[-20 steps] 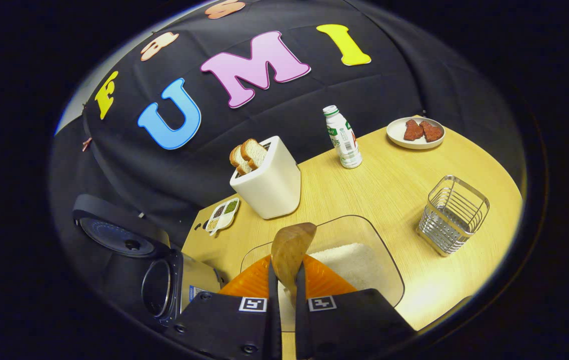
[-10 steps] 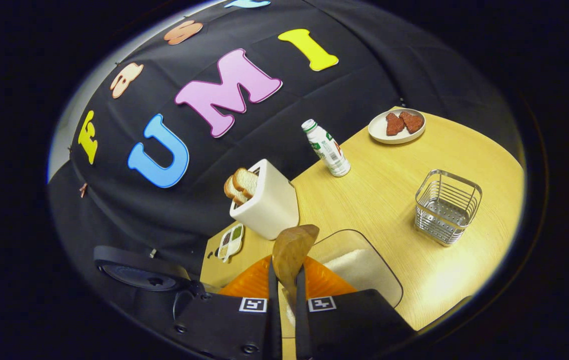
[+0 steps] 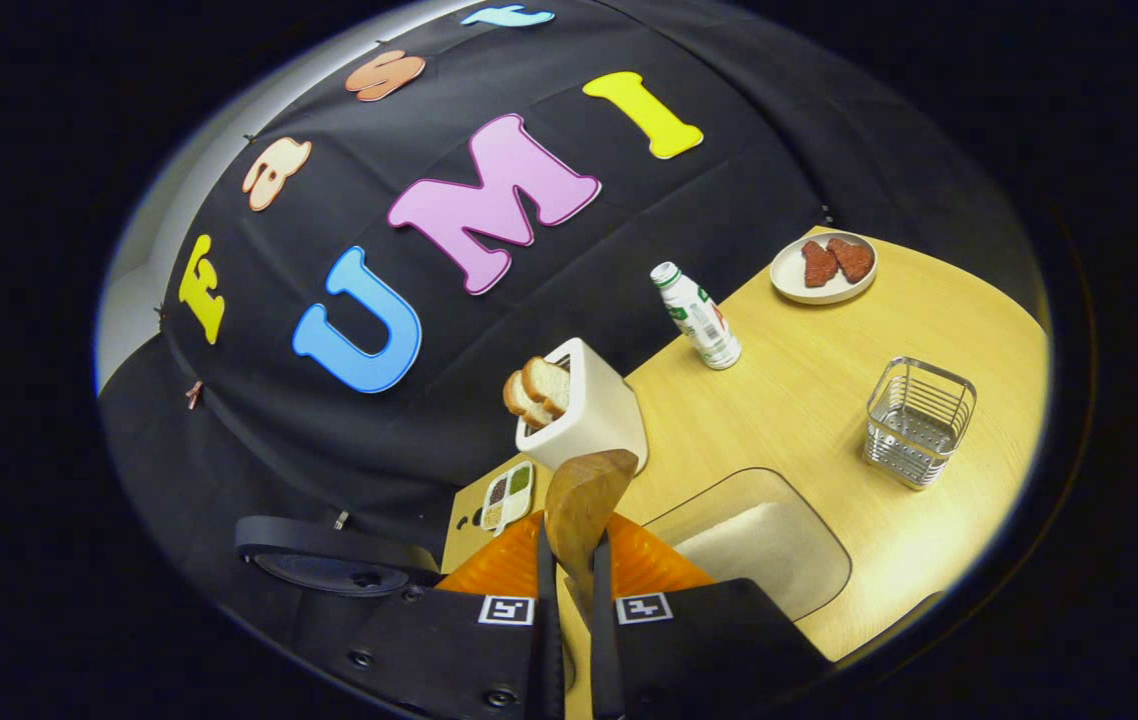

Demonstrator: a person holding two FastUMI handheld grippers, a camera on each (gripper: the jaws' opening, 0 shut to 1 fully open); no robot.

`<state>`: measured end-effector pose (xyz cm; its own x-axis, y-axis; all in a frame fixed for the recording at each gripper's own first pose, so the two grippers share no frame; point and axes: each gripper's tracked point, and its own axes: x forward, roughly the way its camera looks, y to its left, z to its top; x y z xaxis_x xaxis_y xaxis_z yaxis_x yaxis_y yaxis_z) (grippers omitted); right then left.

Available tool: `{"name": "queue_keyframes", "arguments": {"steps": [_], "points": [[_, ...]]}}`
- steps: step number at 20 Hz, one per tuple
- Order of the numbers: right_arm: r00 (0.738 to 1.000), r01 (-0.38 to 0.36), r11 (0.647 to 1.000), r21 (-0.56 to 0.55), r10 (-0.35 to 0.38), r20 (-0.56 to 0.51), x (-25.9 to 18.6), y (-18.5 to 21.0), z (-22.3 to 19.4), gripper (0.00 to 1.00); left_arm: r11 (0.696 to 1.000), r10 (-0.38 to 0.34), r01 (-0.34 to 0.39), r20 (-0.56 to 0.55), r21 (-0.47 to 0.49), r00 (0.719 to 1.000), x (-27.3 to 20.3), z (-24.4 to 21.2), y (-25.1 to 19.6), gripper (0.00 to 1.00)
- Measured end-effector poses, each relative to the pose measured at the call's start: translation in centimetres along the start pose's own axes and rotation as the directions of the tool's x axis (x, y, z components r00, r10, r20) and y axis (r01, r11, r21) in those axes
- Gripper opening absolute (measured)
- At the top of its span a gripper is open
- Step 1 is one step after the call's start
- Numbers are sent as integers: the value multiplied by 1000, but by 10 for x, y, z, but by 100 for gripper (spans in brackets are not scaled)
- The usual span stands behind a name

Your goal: Close the left gripper, press the button to open the rice cooker; take a wooden spoon from the chopstick holder with the right hand, scoop a spoonful of rice and pour it into the rice cooker, then put the wooden spoon back into the chopstick holder.

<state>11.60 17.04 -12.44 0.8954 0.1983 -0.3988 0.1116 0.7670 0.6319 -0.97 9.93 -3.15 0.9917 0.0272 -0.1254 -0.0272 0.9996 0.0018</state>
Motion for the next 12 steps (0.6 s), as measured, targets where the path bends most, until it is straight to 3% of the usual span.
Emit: {"name": "queue_keyframes", "arguments": {"steps": [5, 12], "points": [[996, -87, 996, 9, 87, -36, -4, 65, -16, 15, 1000, 17, -17, -2, -8, 1000, 0, -7, 17, 85], [969, -217, 974, -67, 207, -132, -1, 151, -75, 15, 997, 77, -77, -4, -9, 997, 3, -9, 55, 85]]}}
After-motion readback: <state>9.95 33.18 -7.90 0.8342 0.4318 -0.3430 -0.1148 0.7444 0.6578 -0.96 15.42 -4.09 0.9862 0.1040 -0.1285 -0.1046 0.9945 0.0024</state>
